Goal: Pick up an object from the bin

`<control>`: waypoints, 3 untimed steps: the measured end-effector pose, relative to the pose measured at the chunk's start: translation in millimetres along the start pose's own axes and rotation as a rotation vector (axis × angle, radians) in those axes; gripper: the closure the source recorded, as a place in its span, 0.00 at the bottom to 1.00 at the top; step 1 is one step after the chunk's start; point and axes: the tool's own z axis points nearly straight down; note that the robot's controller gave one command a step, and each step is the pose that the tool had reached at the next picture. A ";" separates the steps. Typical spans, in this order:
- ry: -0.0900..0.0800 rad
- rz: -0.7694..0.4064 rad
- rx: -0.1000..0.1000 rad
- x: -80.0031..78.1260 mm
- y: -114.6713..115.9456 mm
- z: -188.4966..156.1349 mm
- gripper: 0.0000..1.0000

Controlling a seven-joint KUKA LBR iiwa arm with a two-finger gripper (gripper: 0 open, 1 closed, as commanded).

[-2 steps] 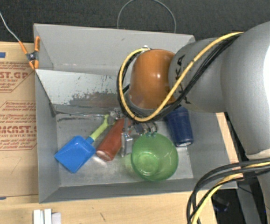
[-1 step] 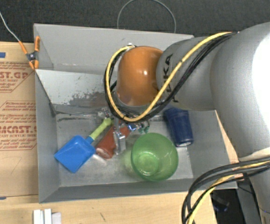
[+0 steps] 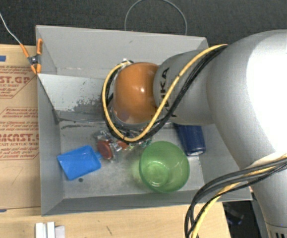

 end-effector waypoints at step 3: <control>-0.003 -0.024 0.001 -3.1 6.1 -19.8 1.00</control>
Offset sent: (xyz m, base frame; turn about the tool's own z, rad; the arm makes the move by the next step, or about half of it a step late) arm -0.0056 0.0029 0.0056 -0.0168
